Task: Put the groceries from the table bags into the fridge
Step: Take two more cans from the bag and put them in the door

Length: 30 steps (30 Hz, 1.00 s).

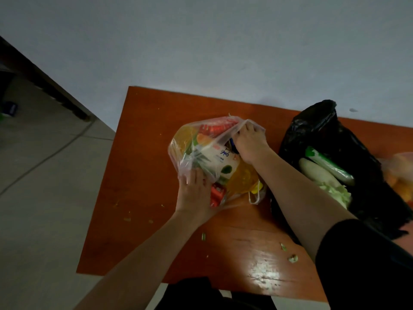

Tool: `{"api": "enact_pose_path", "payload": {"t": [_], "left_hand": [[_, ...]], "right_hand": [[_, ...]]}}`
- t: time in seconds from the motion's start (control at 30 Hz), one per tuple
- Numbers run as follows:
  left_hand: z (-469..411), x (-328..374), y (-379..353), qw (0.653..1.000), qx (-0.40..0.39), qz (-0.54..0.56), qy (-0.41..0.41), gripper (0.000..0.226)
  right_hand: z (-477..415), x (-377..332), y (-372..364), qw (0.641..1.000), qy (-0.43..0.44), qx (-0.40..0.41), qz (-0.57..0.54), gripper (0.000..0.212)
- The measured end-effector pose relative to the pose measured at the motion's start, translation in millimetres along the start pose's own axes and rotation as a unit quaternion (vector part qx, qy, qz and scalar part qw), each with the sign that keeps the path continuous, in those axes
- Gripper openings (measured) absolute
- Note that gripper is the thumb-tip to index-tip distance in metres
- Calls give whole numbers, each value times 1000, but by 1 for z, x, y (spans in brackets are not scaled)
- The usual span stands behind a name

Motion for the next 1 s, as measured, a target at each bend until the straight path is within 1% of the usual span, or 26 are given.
{"api": "enact_pose_path", "payload": {"t": [0.07,0.1,0.13,0.17,0.23,0.3,0.43,0.5,0.63,0.7,0.8,0.93,1.0], "left_hand": [[1,7,-5,994,53,19,-96,83],[2,10,-6,987,66,18,-146,69],[2,11,-8,981,66,12,-183,61],[1,11,-9,978,57,8,-198,58],[2,10,-9,982,30,10,-187,61],[5,12,-8,986,5,0,-165,67],[6,15,-2,987,-36,-54,-148,89],[5,19,2,987,-31,-65,-144,92],[8,23,0,990,-17,-60,-125,103],[10,23,-3,990,-9,-69,-124,101],[10,21,-6,989,6,-66,-129,93],[9,14,-16,994,41,3,-101,87],[9,7,-17,993,69,47,-86,79]], "right_hand": [[-1,3,-2,1000,-5,-7,3,73],[0,4,-3,1000,-8,-16,4,72],[0,6,-3,1000,-11,-23,3,69],[1,7,-3,1000,-15,-24,-3,65],[3,8,-3,999,-25,-17,-15,58],[4,8,-5,999,-33,-15,-16,57],[5,8,-10,1000,-24,-11,-7,60],[7,11,-11,1000,-26,3,-17,61],[10,14,-11,998,-32,-1,-59,61],[10,14,-10,997,-39,5,-73,61],[7,13,-8,998,-34,-10,-54,61],[7,12,-15,1000,-18,-8,14,67],[10,12,-20,1000,-13,9,16,71]]}}
Point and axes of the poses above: each hand's wrist, its own z-axis away from the middle knuckle, its own y-axis out of the back of the hand, x = y × z, the point moved 2 cm from there along -z, towards the middle knuckle, and after that the axes turned 10 degrees about x, right-handed, at the moved point
